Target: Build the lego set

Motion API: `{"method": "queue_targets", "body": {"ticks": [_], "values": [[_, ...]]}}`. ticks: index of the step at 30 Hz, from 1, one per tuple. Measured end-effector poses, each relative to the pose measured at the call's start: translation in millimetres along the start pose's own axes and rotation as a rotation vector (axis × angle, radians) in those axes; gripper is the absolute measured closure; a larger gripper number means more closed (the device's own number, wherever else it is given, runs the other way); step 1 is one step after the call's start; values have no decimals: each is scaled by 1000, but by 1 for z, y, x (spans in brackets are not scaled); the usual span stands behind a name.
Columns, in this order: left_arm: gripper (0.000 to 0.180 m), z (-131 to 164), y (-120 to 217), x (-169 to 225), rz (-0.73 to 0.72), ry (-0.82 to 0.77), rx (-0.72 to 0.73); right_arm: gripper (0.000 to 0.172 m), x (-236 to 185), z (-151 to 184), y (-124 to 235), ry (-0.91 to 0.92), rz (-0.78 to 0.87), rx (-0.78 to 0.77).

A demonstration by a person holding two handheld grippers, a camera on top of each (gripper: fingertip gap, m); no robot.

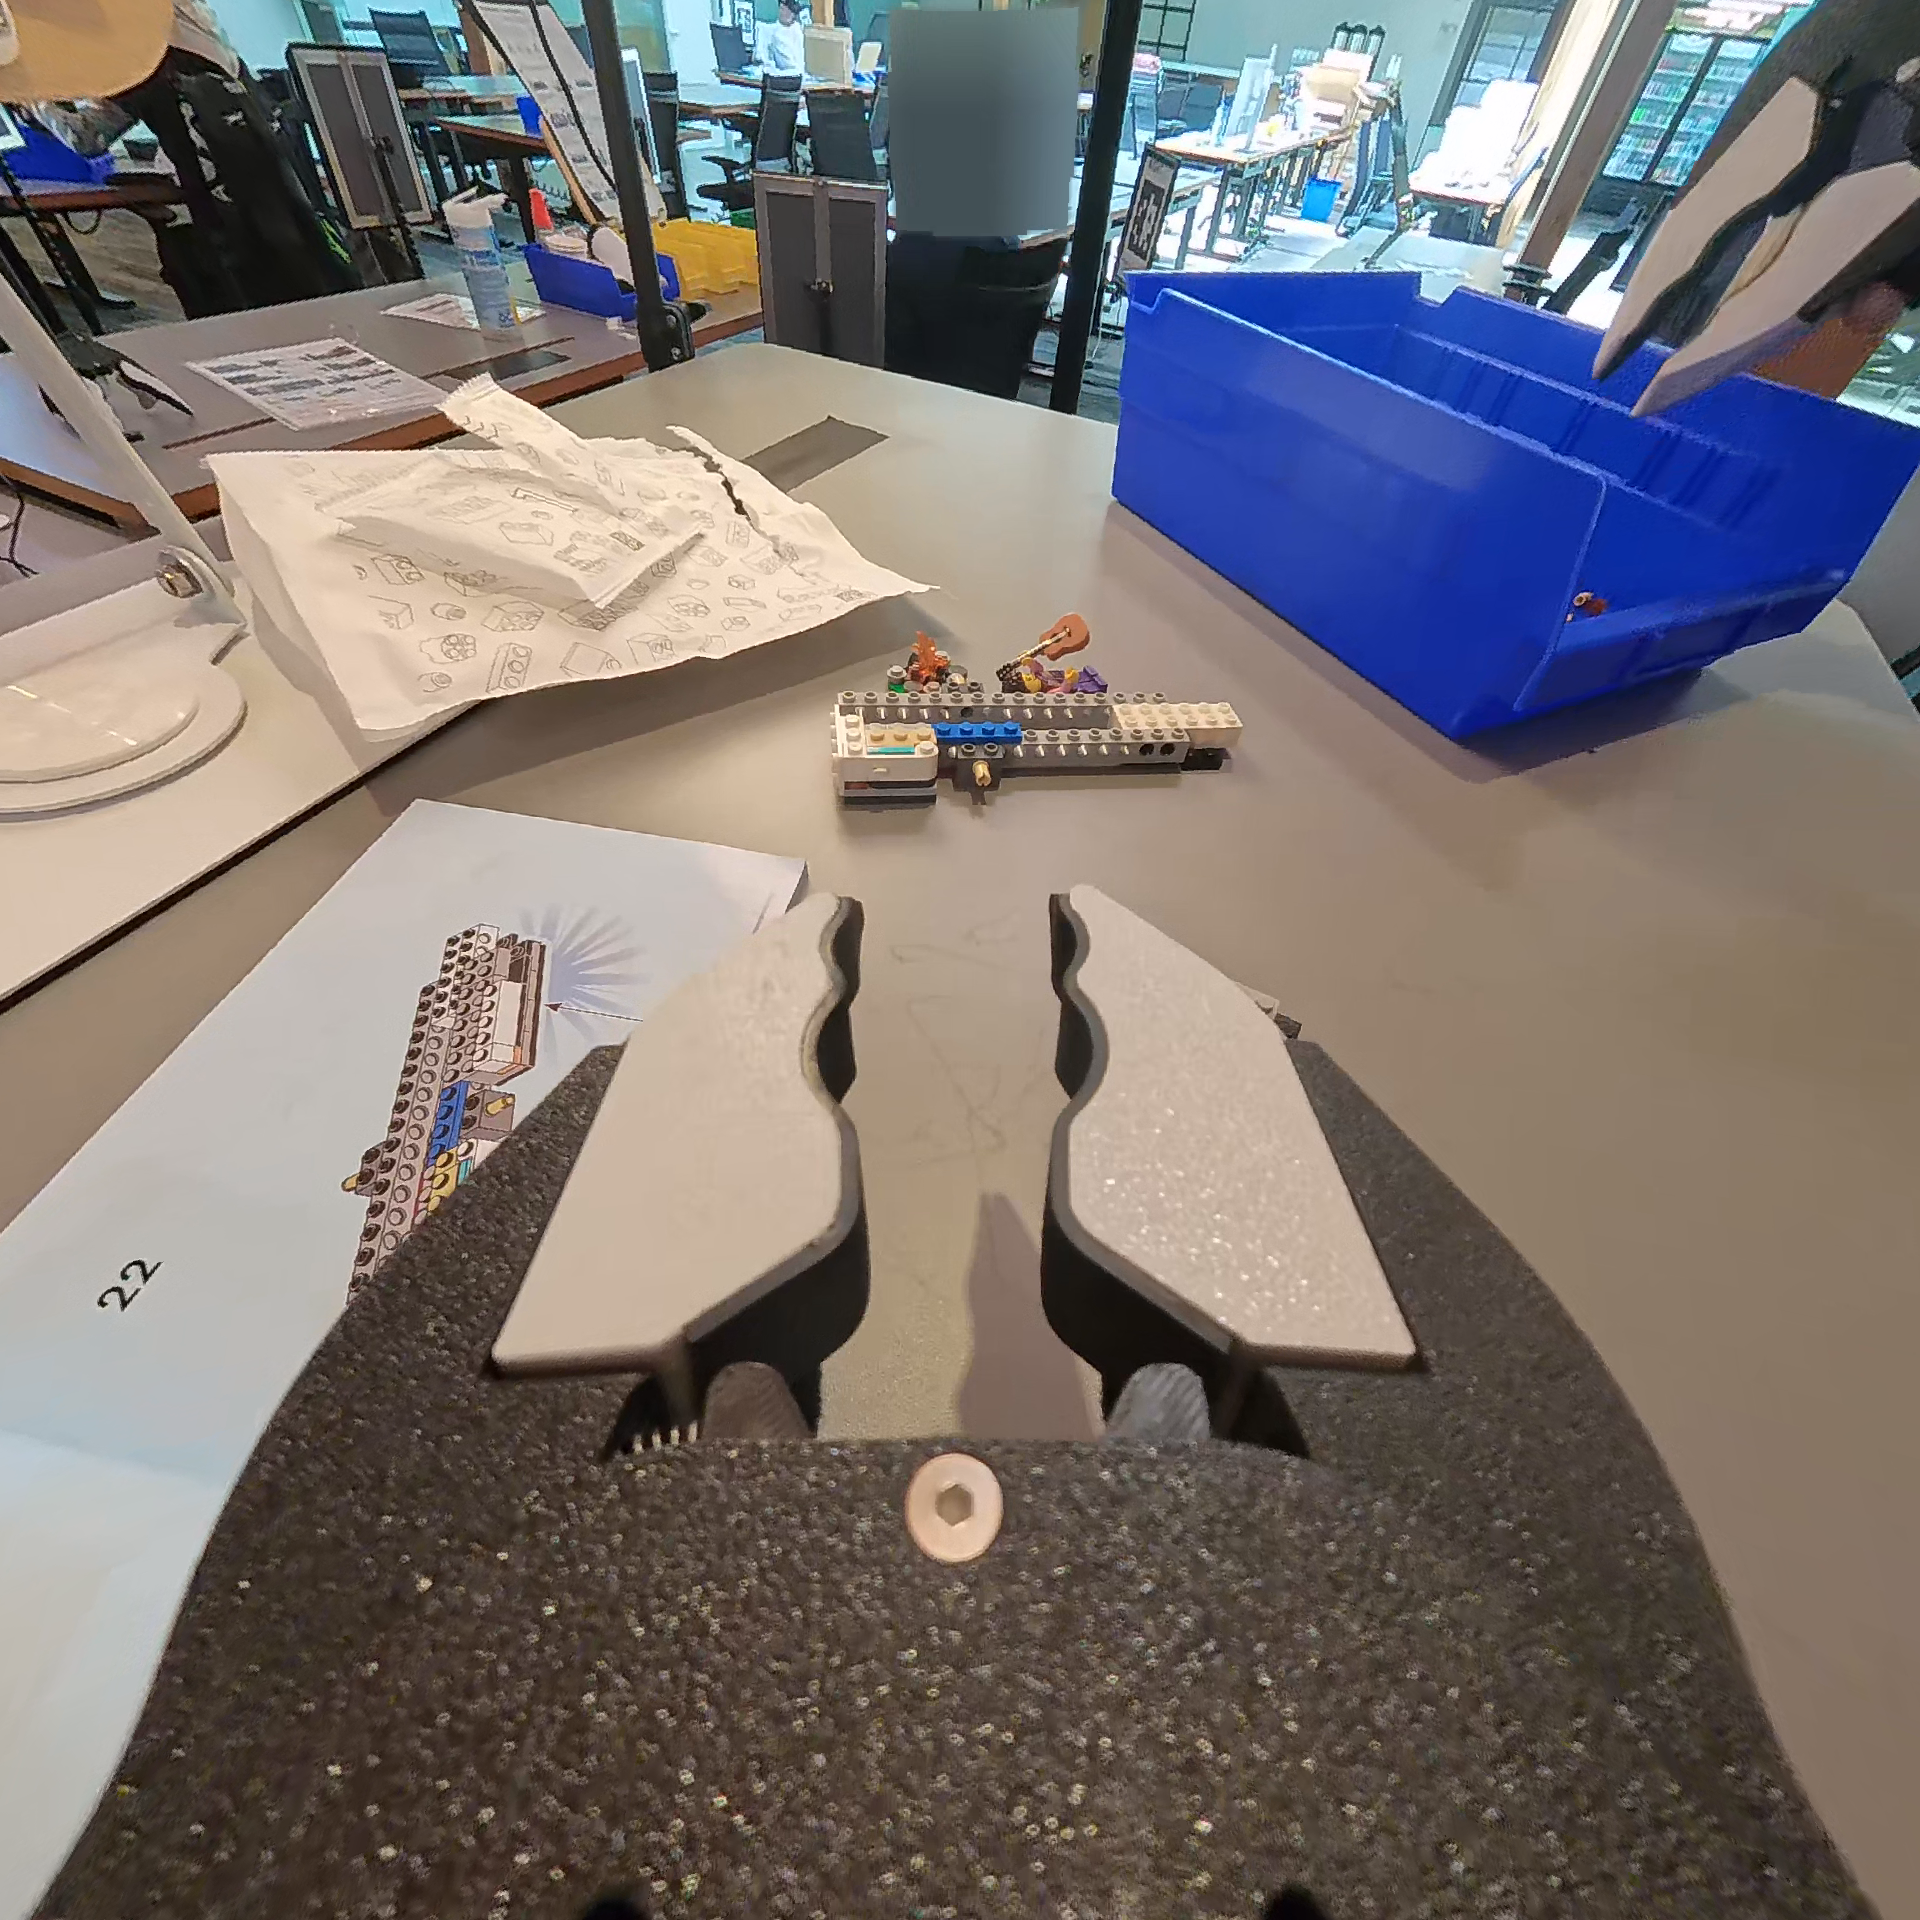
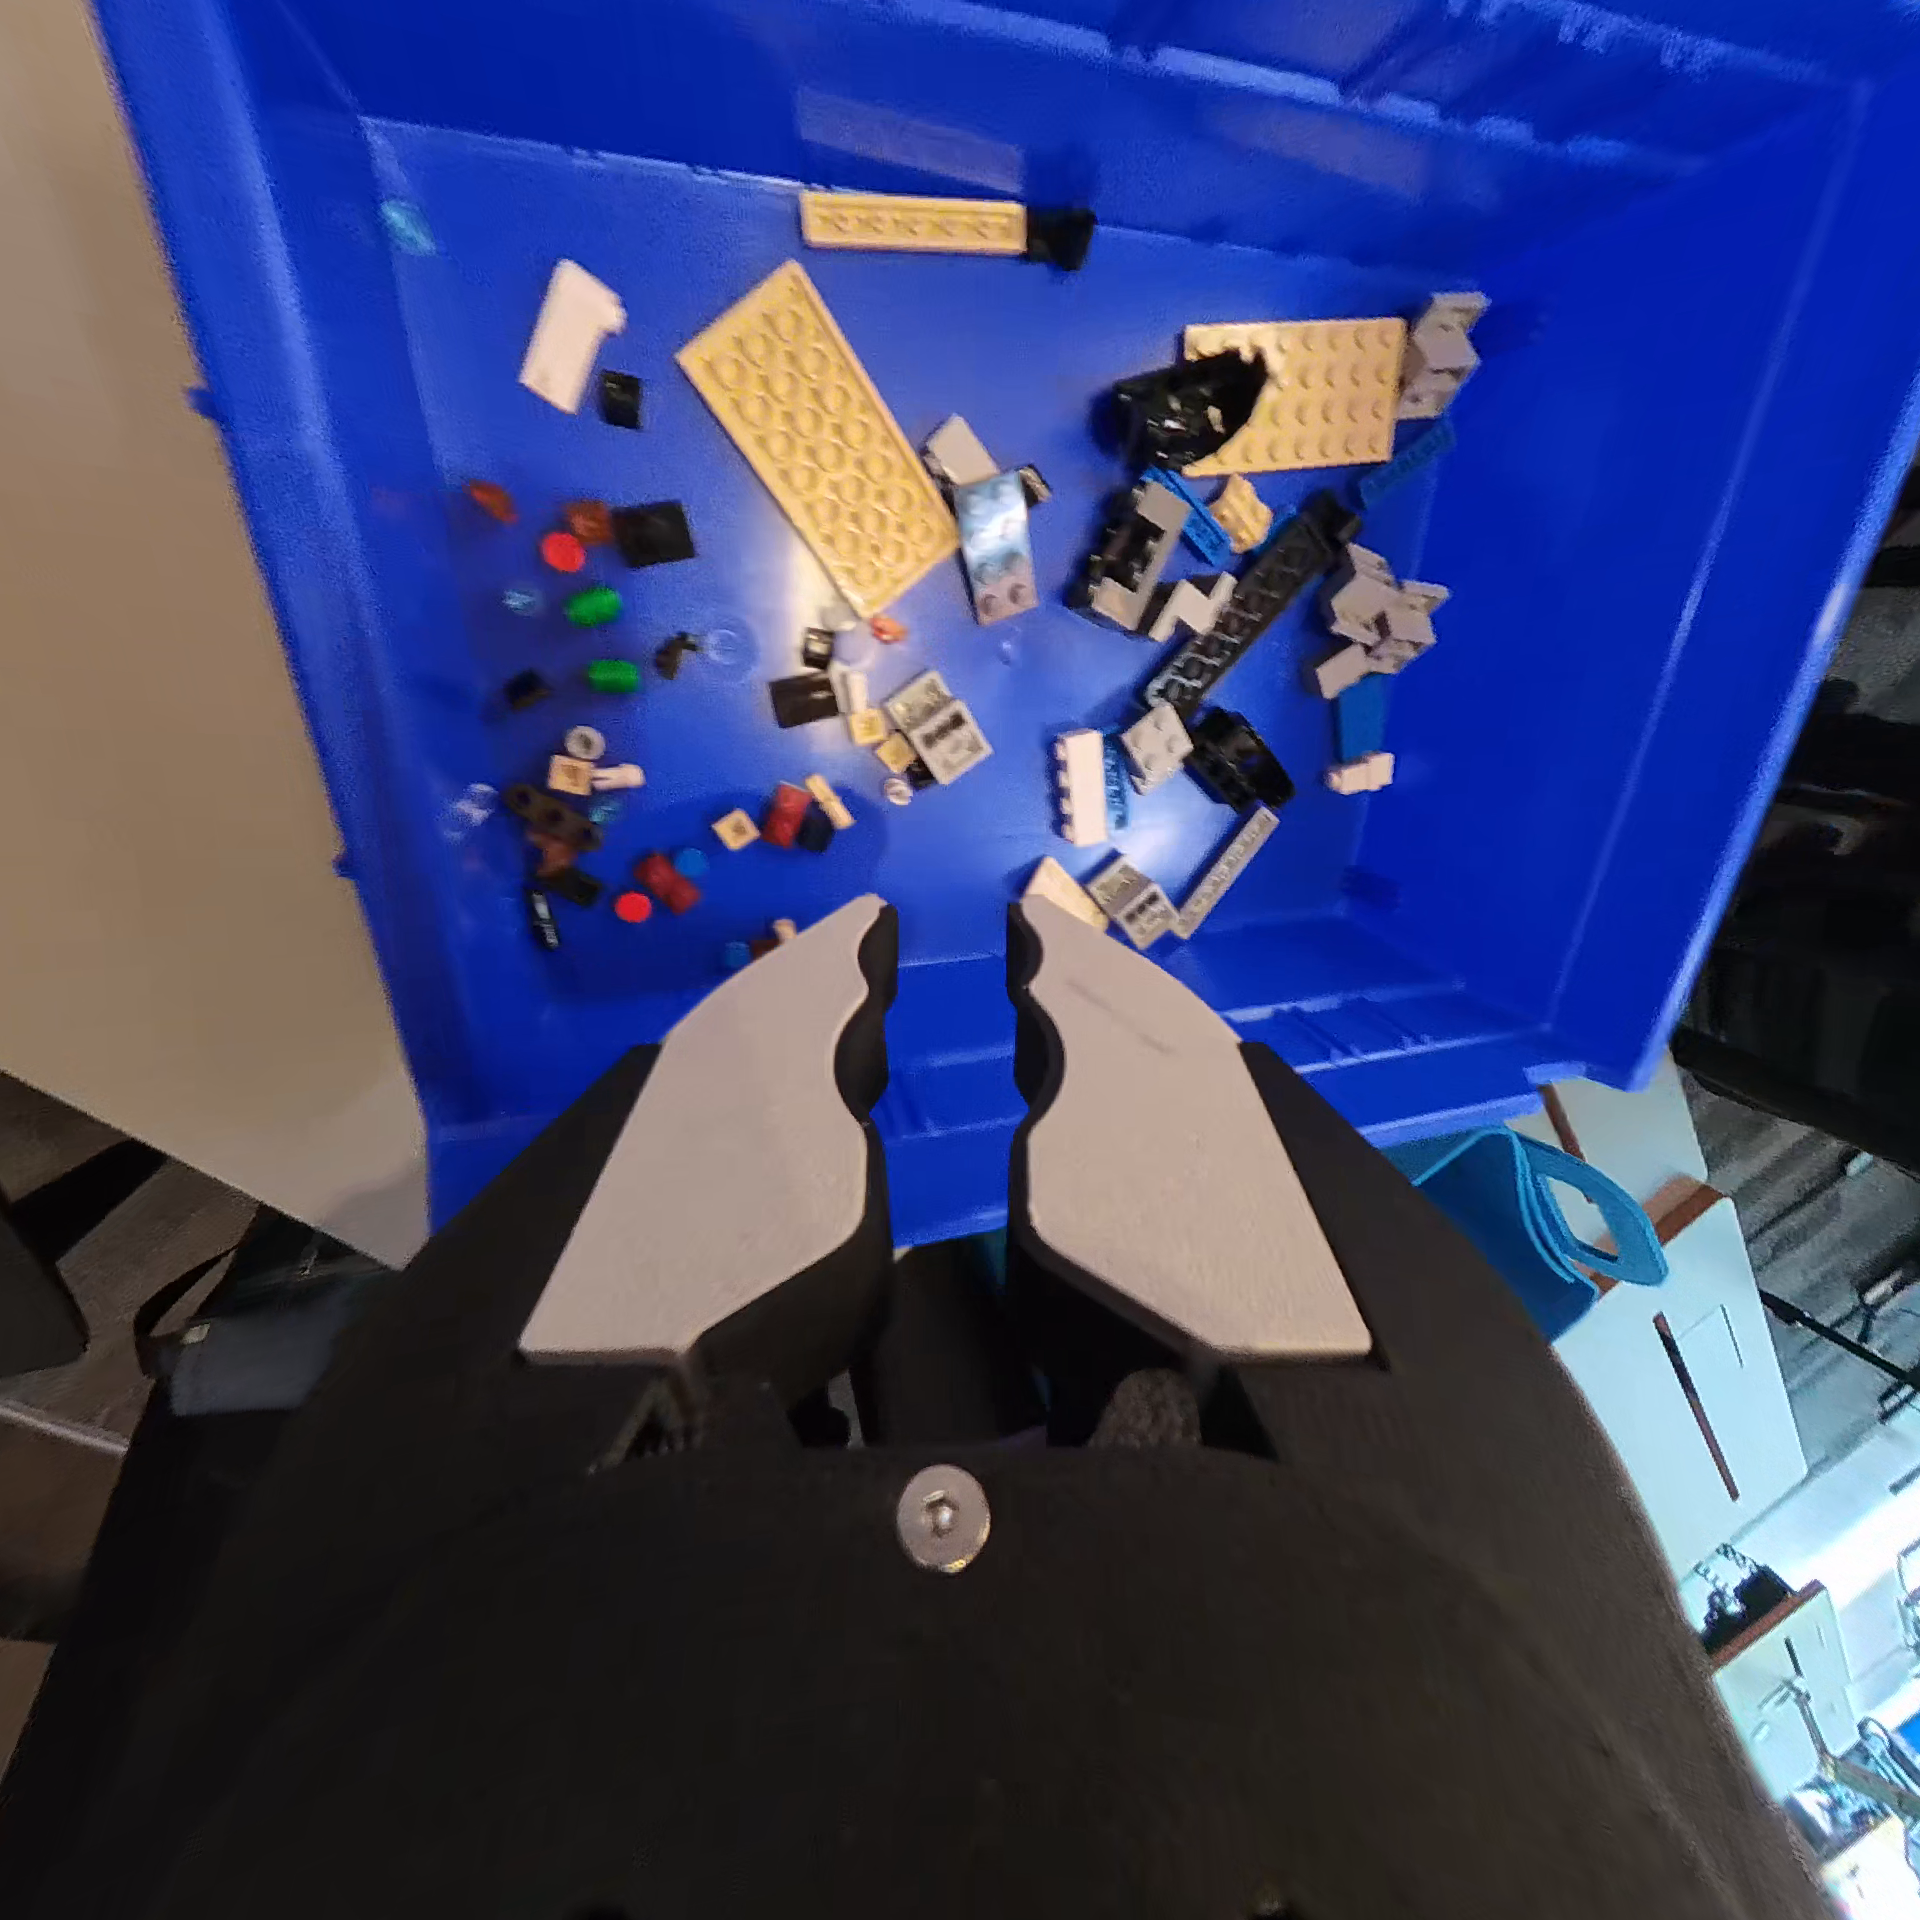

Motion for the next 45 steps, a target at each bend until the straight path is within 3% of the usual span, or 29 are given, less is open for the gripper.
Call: {"method": "queue_targets", "body": {"ticks": [5,11,17,23,32,37,41,45], "values": [[145,0,-1,-1,2,9,-11,152,48,2,-16,-48,126,-60],[145,1,-3,-2,-1,19,-26,160,118,-6,-74,-609,150,-184],[145,2,-6,1,-6,-11,-53,159,128,4,-106,-838,208,-300],[145,4,-9,5,-10,-54,-83,159,129,21,-112,-1054,190,-247],[146,5,-11,6,-8,-63,-99,162,129,27,-121,-1054,237,-295],[146,5,-10,5,-8,-55,-90,168,121,18,-110,-1039,171,-213],[146,4,-10,4,-7,-47,-86,169,101,-12,-70,-926,194,-83],[146,4,-10,4,-7,-43,-85,170,56,-72,-22,-764,120,154]]}}
Point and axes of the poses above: each gripper's, where its closed fingertips meet, y back along the fingers, z out of its underside, x = y × z across the jaws, the point moved 9 cm from there along y, back along the fingers, and after that the axes turned 8 degrees about x, right-handed, at the moved point
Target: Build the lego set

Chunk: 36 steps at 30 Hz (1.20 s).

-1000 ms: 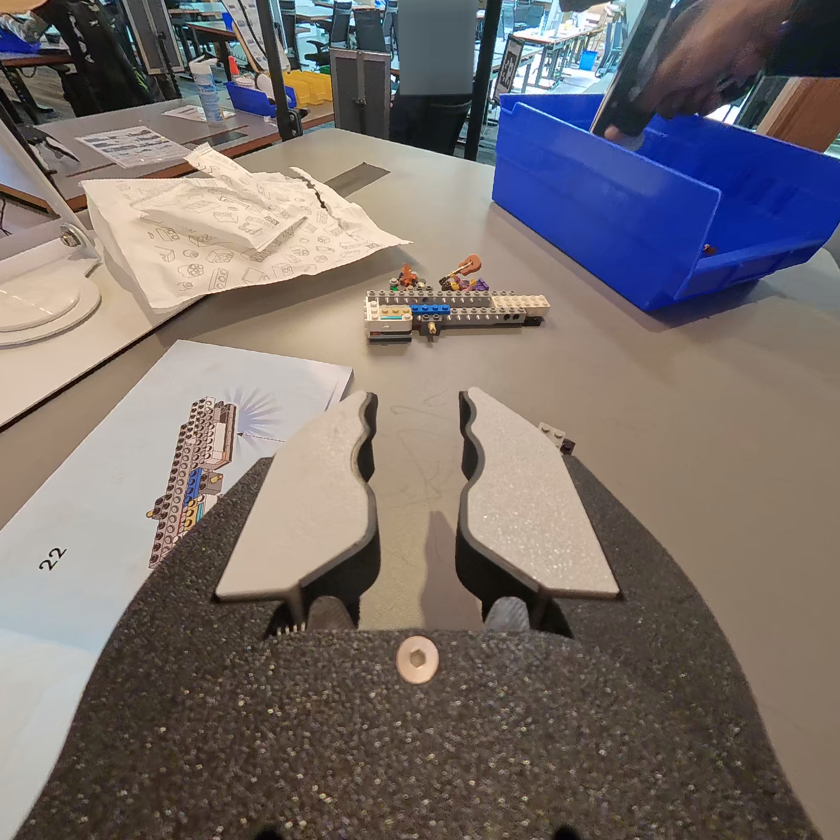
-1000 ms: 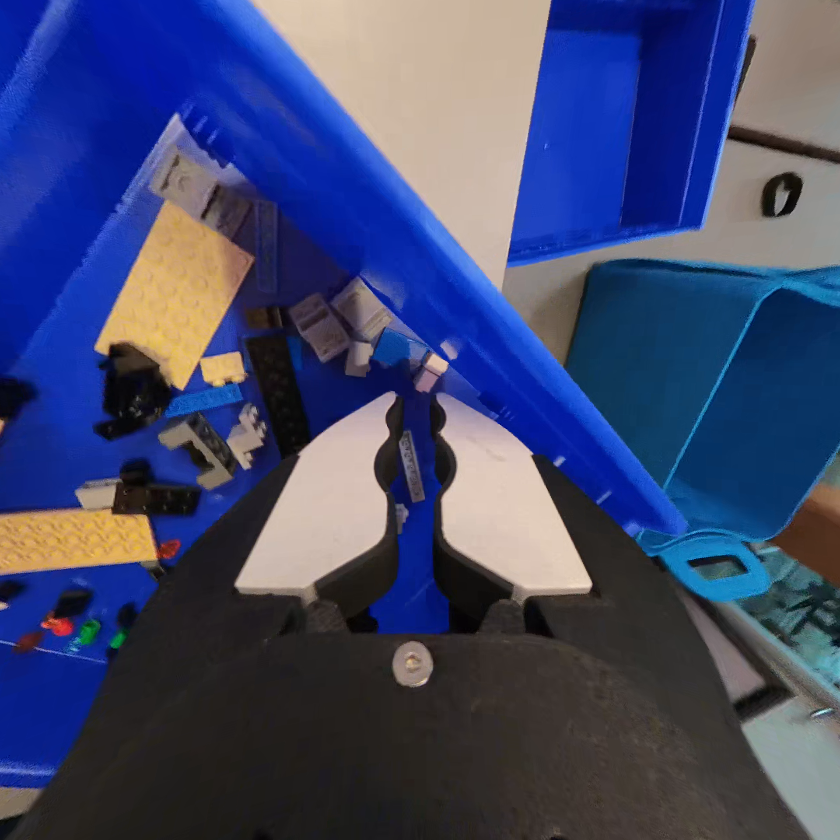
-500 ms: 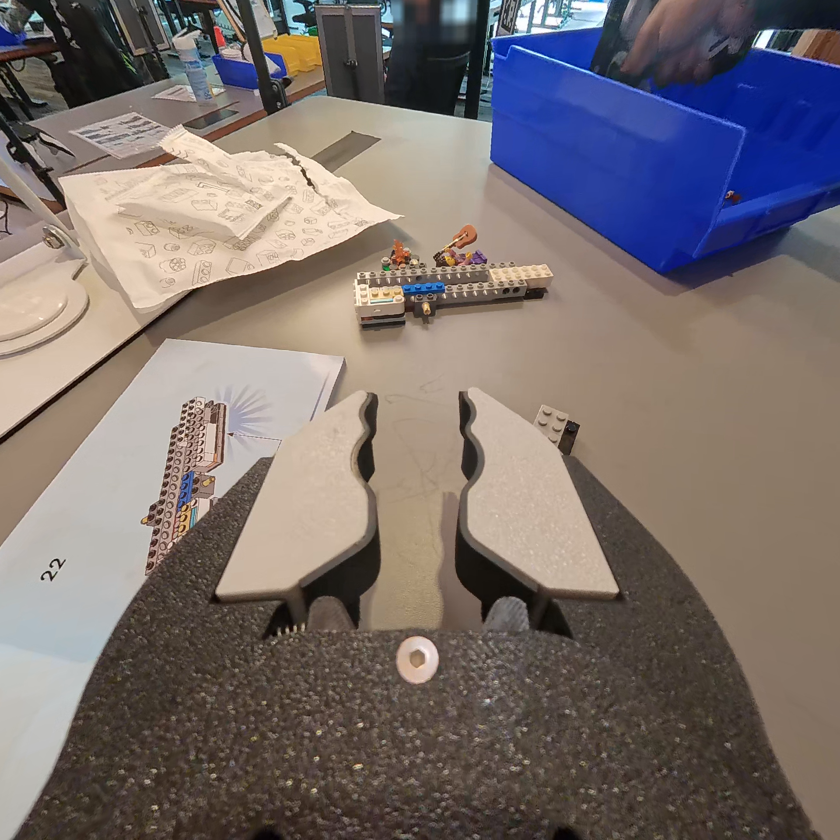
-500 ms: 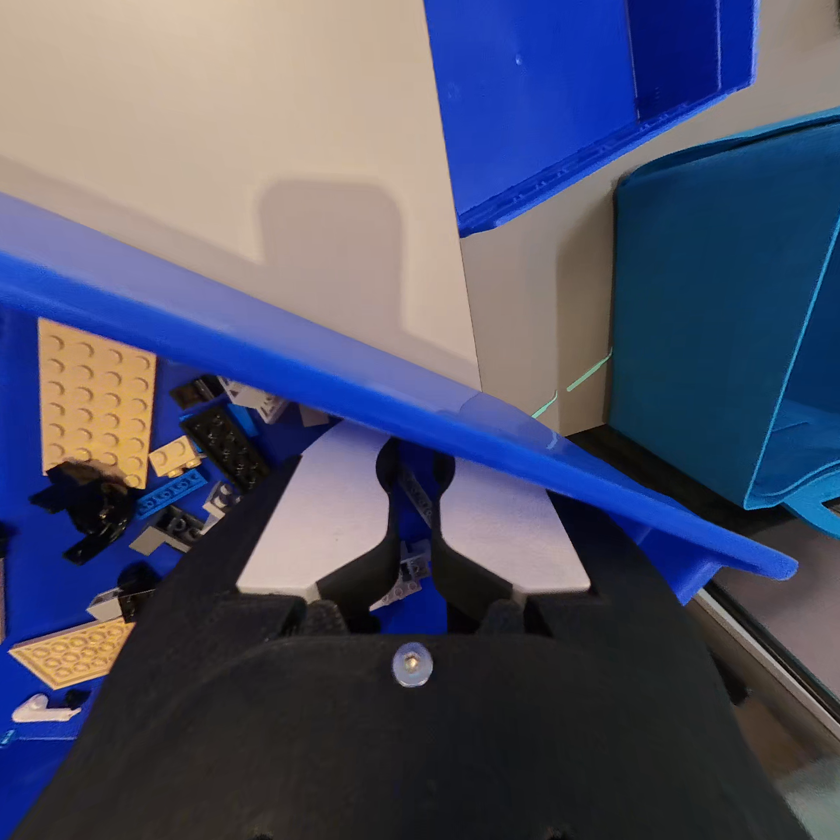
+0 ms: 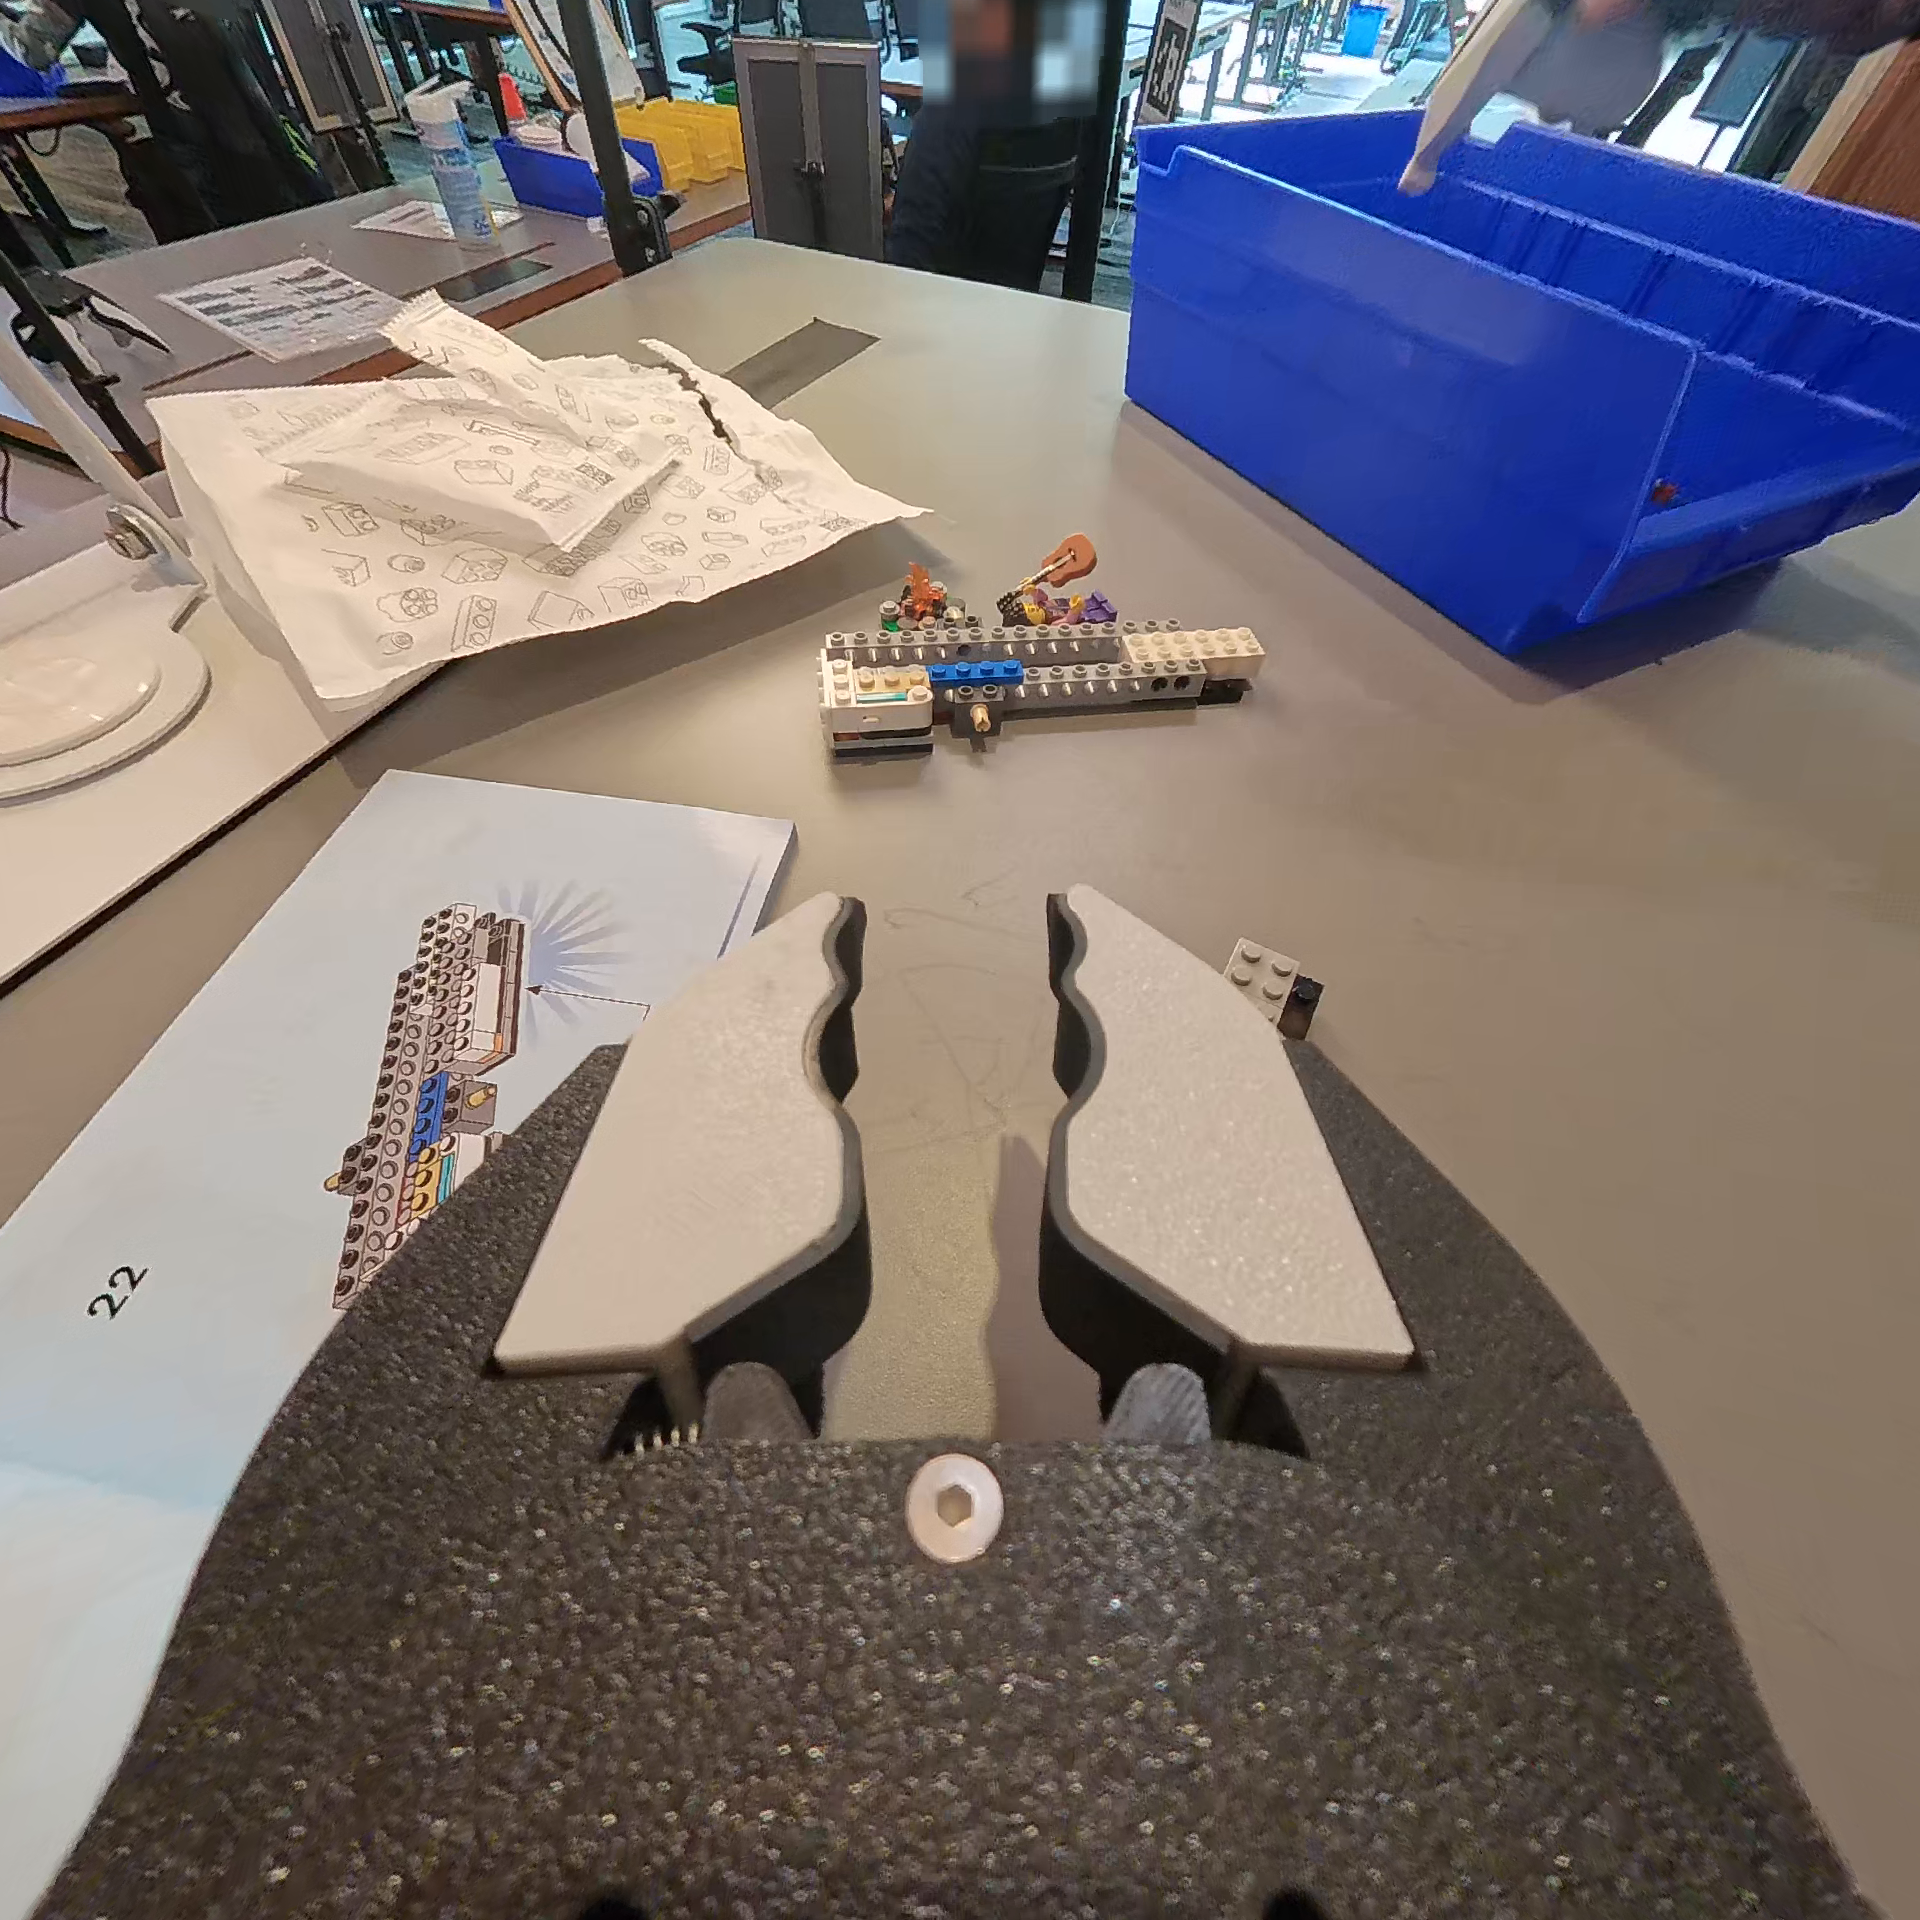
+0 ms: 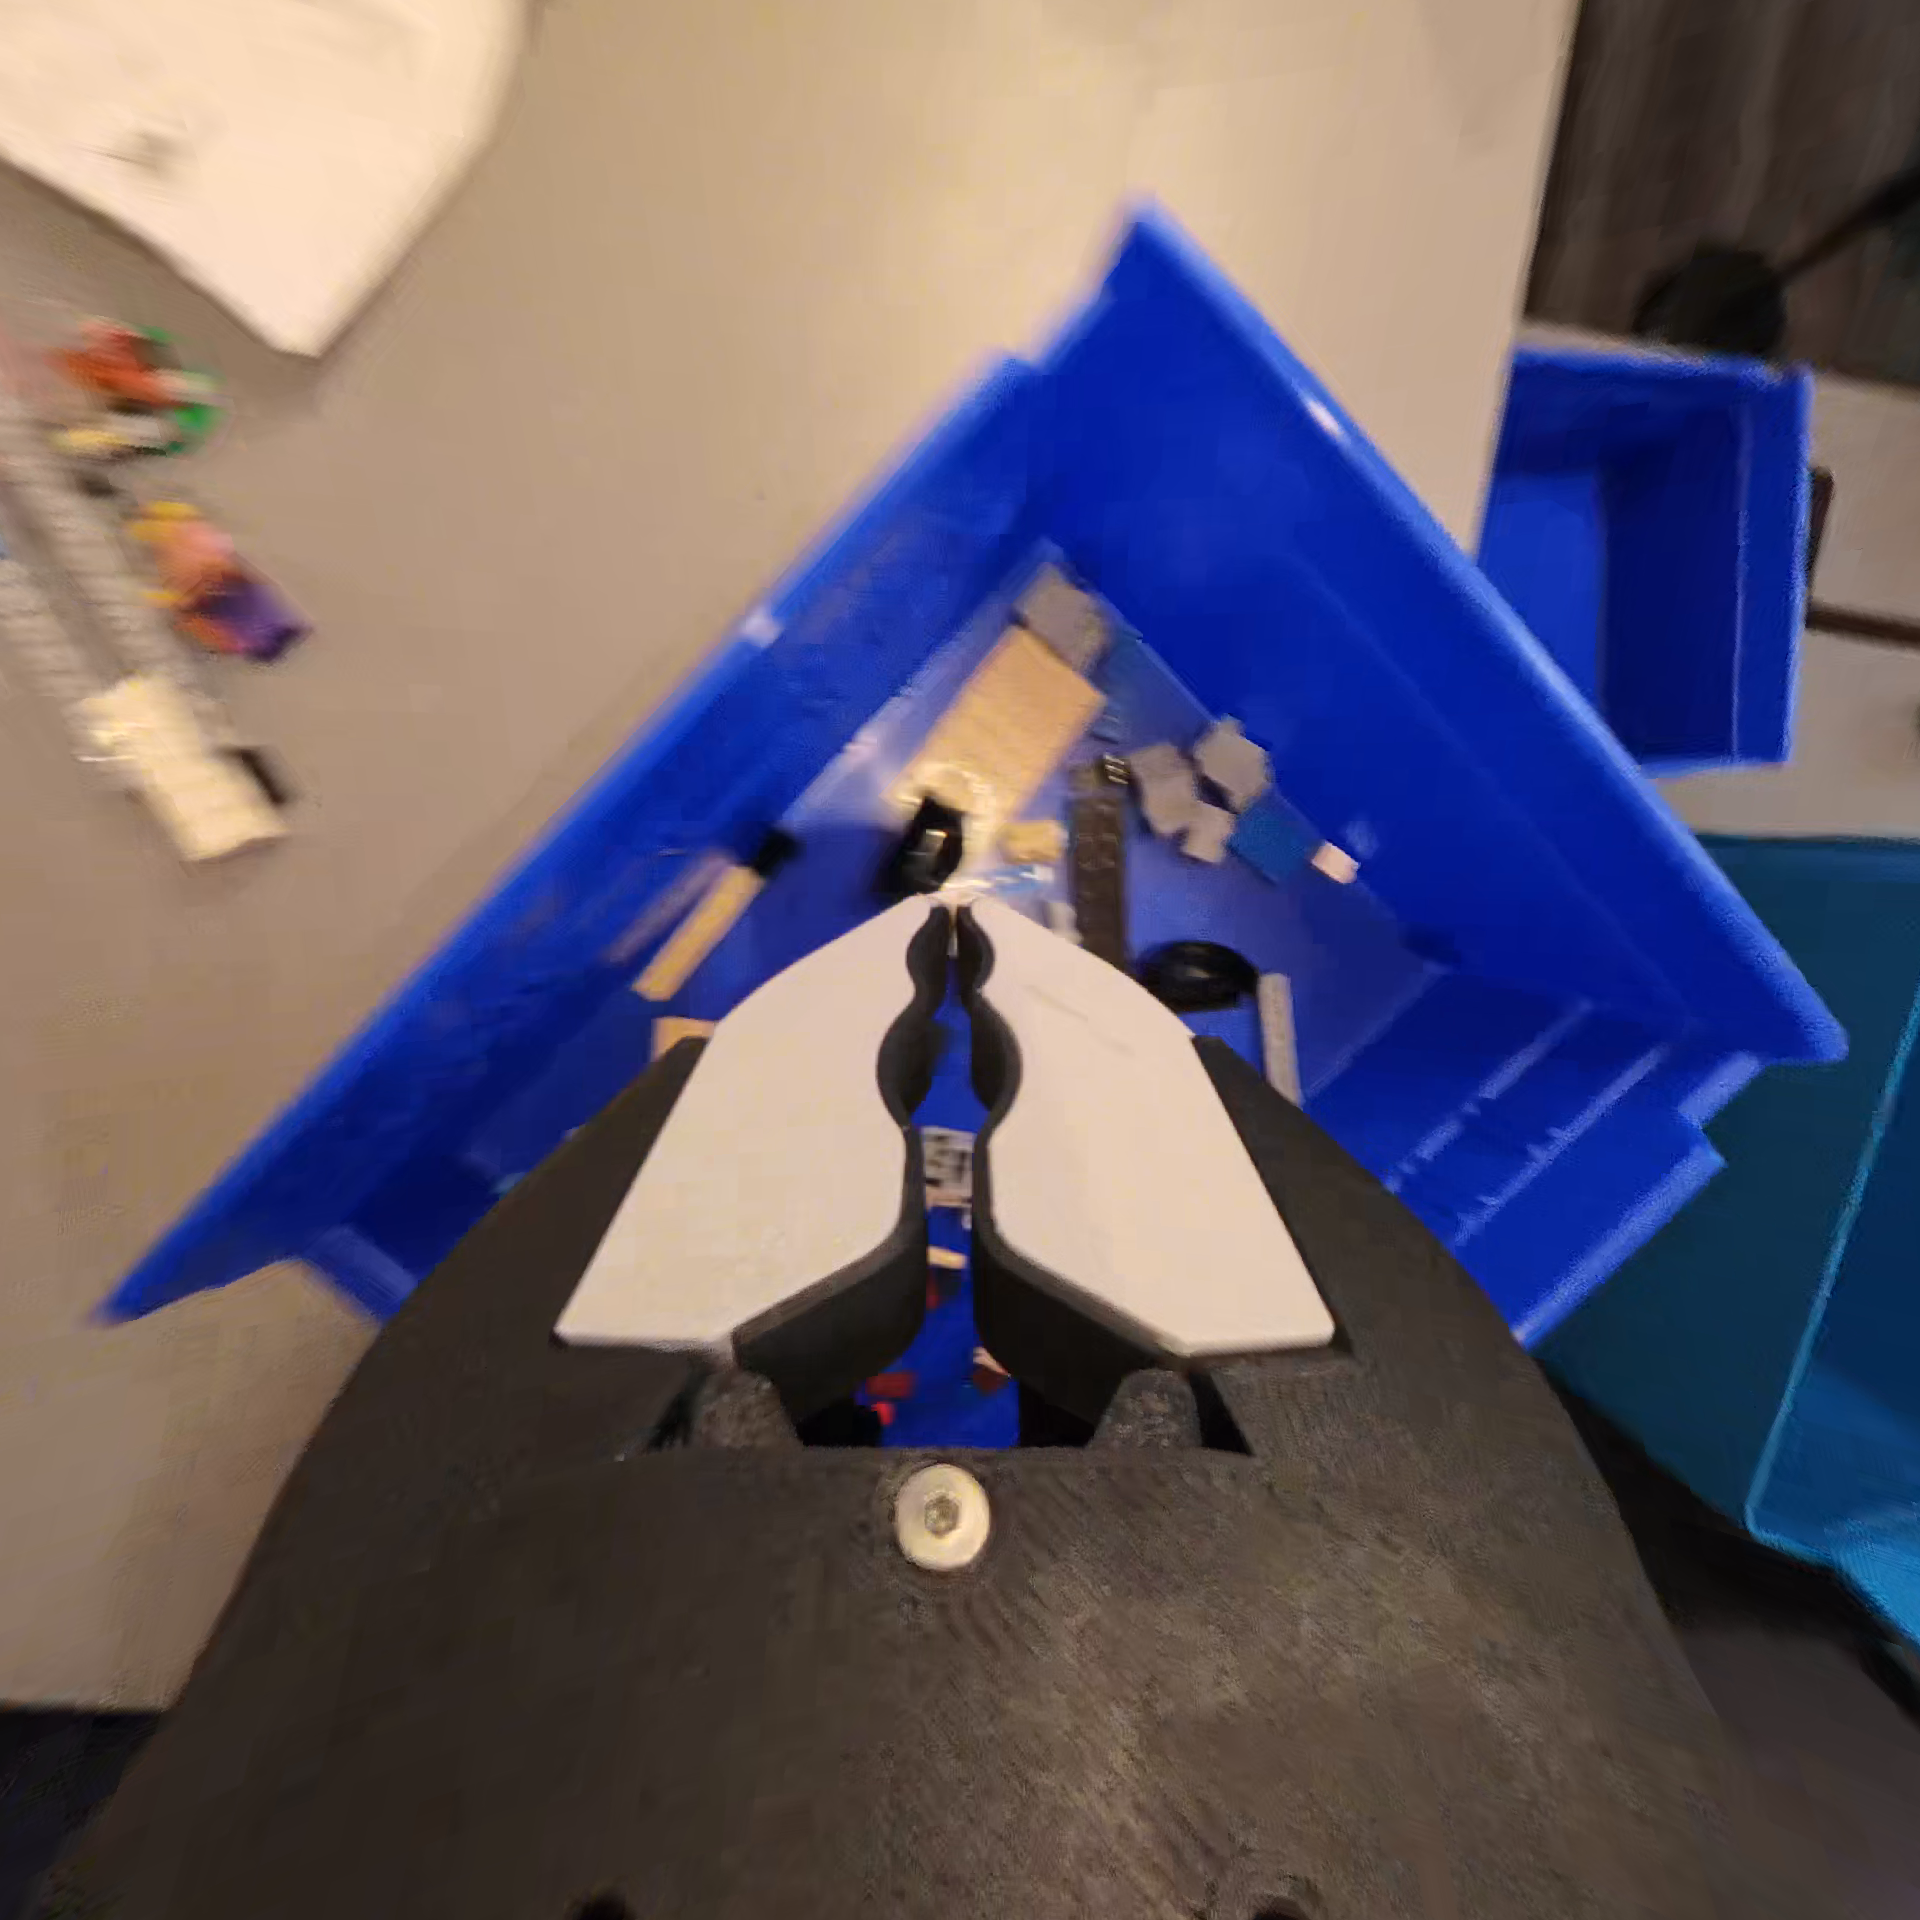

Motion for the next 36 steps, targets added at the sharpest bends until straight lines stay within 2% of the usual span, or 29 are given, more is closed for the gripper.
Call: {"method": "queue_targets", "body": {"ticks": [4,6,11,15,18,25,28,32,36], "values": [[146,0,-1,1,0,-6,-6,171,-106,-17,42,210,-207,169],[146,1,-2,1,-1,-14,-14,171,-160,-14,47,328,-300,192],[146,2,-4,7,0,-62,-46,171,-268,25,5,537,-453,113],[146,3,-5,9,5,-80,-56,172,-314,63,-38,594,-465,26],[146,4,-3,8,7,-76,-73,172,-326,78,-53,619,-415,45],[146,4,-3,8,13,-75,-73,172,-323,78,-54,573,-436,47],[146,4,-2,8,16,-70,-66,162,-315,76,-48,523,-451,90],[146,3,0,7,19,-57,-49,153,-288,72,-23,434,-466,188],[146,3,1,6,22,-46,-34,150,-231,82,15,404,-407,204]]}}
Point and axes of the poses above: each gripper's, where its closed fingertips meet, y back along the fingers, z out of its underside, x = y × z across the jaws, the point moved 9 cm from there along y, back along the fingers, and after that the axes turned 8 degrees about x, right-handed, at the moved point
